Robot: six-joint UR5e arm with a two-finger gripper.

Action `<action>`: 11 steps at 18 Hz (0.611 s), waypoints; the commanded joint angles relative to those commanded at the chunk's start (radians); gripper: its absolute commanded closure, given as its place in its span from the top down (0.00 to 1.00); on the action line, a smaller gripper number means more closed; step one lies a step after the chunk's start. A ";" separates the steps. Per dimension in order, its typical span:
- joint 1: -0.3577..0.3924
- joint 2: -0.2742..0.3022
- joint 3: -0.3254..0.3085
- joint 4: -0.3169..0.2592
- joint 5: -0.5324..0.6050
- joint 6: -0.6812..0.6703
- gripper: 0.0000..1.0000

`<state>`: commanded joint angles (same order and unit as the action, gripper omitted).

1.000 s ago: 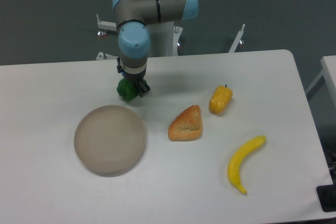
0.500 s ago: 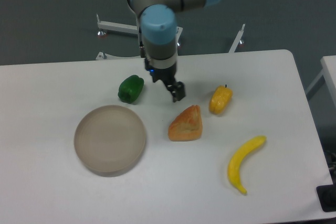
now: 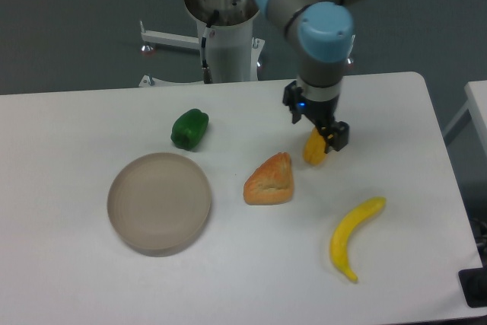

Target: Place the green pepper on the table

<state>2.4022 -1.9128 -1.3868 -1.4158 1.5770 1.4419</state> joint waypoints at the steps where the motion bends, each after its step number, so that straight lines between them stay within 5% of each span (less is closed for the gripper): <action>1: 0.002 0.000 0.002 0.001 0.000 0.006 1.00; 11: 0.002 -0.015 -0.041 0.063 -0.043 0.029 1.00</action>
<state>2.4037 -1.9282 -1.4281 -1.3531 1.5340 1.4711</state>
